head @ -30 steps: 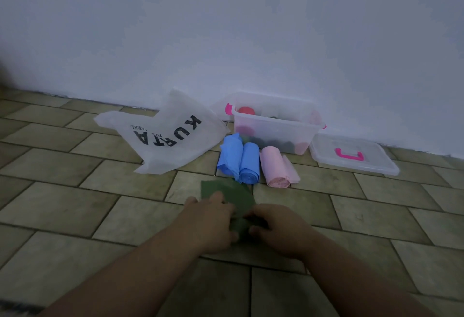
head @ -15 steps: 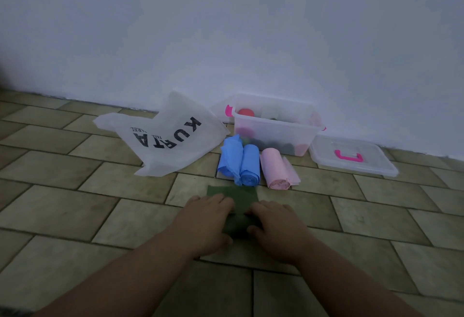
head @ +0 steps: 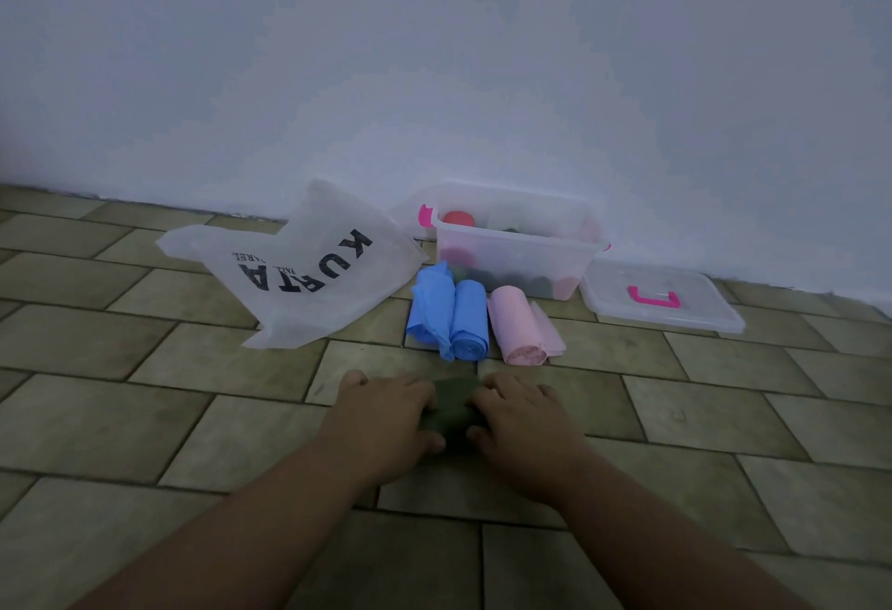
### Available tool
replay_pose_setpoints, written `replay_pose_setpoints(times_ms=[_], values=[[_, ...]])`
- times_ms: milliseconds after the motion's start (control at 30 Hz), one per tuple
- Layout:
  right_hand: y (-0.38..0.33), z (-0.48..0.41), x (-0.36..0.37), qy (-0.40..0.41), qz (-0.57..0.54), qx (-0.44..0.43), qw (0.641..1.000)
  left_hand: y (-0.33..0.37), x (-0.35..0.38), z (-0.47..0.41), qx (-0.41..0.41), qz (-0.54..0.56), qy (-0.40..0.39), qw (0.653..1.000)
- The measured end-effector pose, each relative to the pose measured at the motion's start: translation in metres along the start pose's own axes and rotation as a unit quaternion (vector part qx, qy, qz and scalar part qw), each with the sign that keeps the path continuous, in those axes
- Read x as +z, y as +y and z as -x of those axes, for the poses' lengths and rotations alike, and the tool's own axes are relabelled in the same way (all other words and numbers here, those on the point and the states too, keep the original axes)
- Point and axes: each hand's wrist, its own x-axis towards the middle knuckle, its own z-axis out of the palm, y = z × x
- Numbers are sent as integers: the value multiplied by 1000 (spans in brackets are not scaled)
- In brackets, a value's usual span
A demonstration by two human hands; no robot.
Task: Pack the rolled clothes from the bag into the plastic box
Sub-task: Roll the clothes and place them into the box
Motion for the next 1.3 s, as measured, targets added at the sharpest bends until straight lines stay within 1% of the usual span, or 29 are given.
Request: replay_pose_setpoints(times_ms=[100,167,200,233,300,367,400,433,467,533,567,600,633,667,733,800,867,900,967,1000,1067,1100,1133,1167,1200,1233,1267,1300], values=[[-6,2,2,20,-23,-31,999,-3,-7,-12,-50,8,-72,996],[-8,1,4,27,-3,-44,999,-4,-11,-17,-70,-14,-91,993],[-9,-1,4,28,4,-42,999,-4,-13,-18,-77,-25,-78,994],[-10,-3,3,26,7,-40,999,-4,-13,-17,-85,-30,-49,995],[-11,-10,1,16,19,-27,999,-2,-9,-10,-113,-8,35,993],[-13,-18,-3,-4,29,-3,1000,3,-6,-2,-154,90,103,979],[-14,-22,-5,-16,37,15,999,8,-5,2,-177,174,117,962],[-14,-25,-6,-26,44,30,998,14,-5,5,-204,274,114,933],[-16,-28,-8,-35,48,45,997,20,-5,7,-235,379,97,890],[-21,-35,-15,-61,50,79,994,32,-3,7,-296,550,35,780],[-22,-38,-19,-95,59,83,990,36,-3,6,-317,610,9,726],[-25,-40,-23,-137,62,79,985,38,-3,4,-329,653,-6,682],[-27,-41,-25,-167,32,89,981,40,-4,1,-337,677,-11,654],[-29,-41,-25,-186,-17,104,977,39,-5,-2,-342,683,-9,645],[-29,-36,-23,-191,-108,147,964,38,-6,-8,-353,669,-9,654],[-29,-25,-22,-162,-203,190,947,37,-6,-10,-356,665,-11,657],[-29,-16,-19,-155,-293,205,921,35,-4,-11,-353,669,-4,654],[-28,-11,-16,-156,-338,207,905,33,-4,-10,-351,675,-4,649],[-28,-2,-16,-130,-417,216,873,31,-3,-11,-339,704,-15,624],[-26,0,-15,-113,-465,229,848,31,-3,-12,-327,725,-23,606],[-21,1,-16,-96,-579,260,767,35,-5,-16,-305,756,-36,578],[-19,-1,-18,-94,-623,269,728,39,-7,-19,-297,764,-36,572],[-16,-3,-21,-94,-647,274,705,42,-10,-23,-293,765,-31,573],[-12,-7,-25,-93,-656,274,698,46,-14,-29,-285,761,-25,582],[-7,-12,-30,-90,-660,272,695,49,-18,-37,-273,746,-19,607],[0,-18,-37,-83,-663,272,693,50,-24,-47,-254,710,-13,657],[8,-26,-46,-75,-671,268,687,49,-32,-60,-231,654,-5,721],[18,-34,-57,-65,-684,260,678,46,-40,-74,-206,595,7,777]])
